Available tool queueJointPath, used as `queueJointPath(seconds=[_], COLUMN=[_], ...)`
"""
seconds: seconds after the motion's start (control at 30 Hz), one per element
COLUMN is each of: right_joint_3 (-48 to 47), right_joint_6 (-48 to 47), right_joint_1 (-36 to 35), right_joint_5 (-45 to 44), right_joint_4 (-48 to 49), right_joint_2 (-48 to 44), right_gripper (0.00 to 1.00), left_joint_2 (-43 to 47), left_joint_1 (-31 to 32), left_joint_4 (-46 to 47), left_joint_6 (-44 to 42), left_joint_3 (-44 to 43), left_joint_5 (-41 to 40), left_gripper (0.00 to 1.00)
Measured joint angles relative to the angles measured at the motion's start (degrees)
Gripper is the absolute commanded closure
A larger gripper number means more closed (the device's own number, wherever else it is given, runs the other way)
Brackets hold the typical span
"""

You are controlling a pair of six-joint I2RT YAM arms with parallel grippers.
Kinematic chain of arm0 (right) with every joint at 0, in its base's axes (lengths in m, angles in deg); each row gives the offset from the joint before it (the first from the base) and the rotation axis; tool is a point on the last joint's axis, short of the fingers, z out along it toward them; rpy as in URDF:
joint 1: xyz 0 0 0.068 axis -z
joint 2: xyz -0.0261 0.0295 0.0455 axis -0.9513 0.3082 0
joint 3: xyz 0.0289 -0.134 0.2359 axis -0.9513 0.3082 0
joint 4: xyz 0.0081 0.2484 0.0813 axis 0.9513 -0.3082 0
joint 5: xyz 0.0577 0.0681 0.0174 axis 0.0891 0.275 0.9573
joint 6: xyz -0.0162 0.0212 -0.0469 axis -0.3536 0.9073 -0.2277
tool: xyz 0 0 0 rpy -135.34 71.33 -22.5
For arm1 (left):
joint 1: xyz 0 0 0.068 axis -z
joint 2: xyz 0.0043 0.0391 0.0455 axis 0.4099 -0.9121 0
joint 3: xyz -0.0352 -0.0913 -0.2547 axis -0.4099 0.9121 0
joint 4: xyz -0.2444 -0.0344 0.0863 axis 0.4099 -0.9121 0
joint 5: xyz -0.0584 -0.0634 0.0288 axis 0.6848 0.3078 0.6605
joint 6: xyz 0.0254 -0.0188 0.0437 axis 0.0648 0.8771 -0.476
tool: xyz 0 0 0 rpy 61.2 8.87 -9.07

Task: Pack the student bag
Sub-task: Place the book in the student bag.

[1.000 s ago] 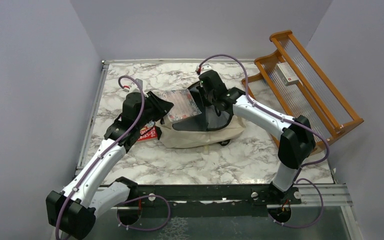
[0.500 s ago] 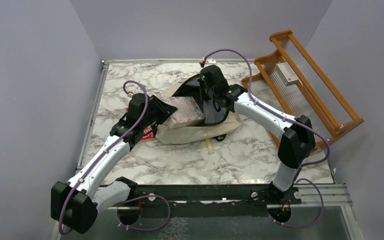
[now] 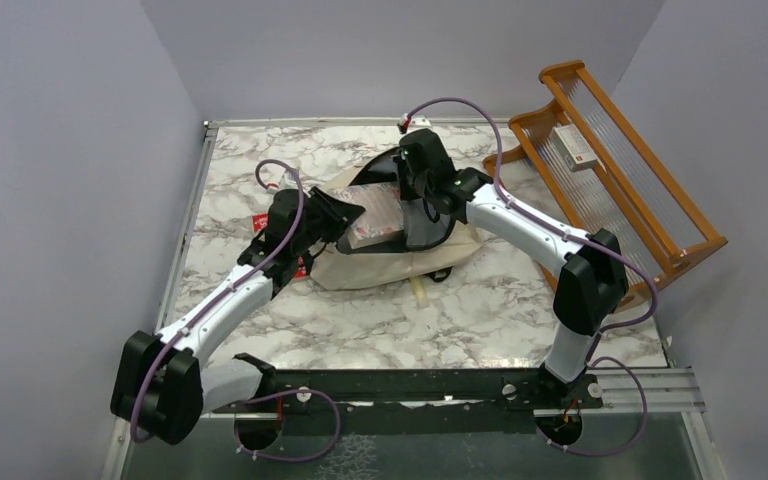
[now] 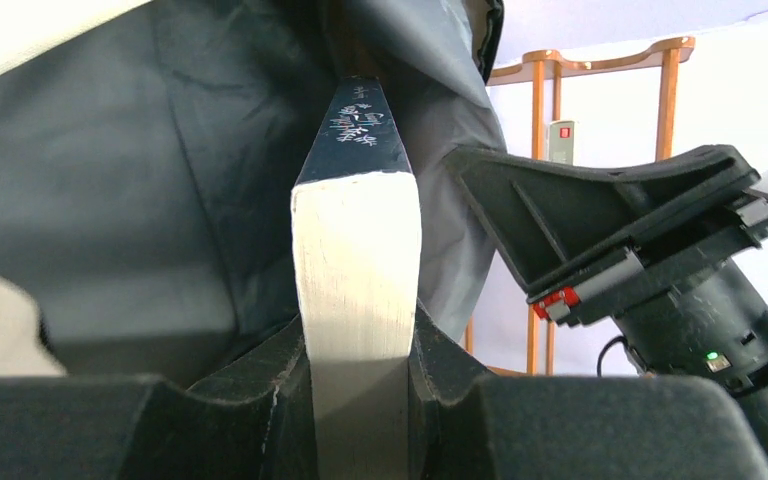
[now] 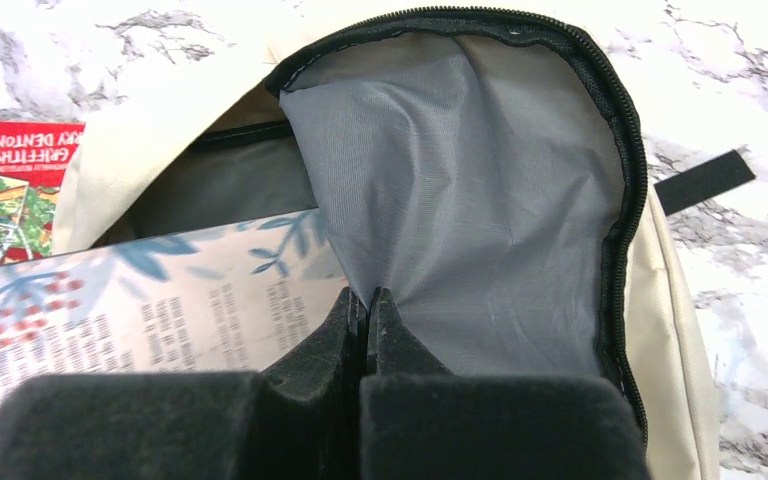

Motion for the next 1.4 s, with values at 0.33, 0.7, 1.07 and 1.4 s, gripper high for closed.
queueJointPath(seconds=[0.33,0.7,1.07,1.4], right_joint_3=[0.0,0.6,4.0,6.1], right_joint_6=[2.3,4.2,4.0,3.5], right_joint_1=[0.0,0.2,0.2,2.2], right_joint_5=[3.4,4.7,2.2,0.9], right_joint_4=[0.8,1.6,2.7,3.5], right_joint_2=[0.0,-0.2,-2.9,-4.1], right_gripper=[1.00,1.00,0.99,1.00], left_joint_2=[-14.0,-29.6,-43.4,-46.3], left_joint_1=[1.6,5.4,6.9,6.9], left_joint_4=[16.3,25.2,29.8,30.6], left_joint_6=[-0.9,-1.6,-2.4,-4.2], left_joint_3=[-0.4,-5.6,-15.6,-16.5], left_joint_5=[2.0,2.7,7.1,10.3], left_gripper=[1.00,1.00,0.49,0.01])
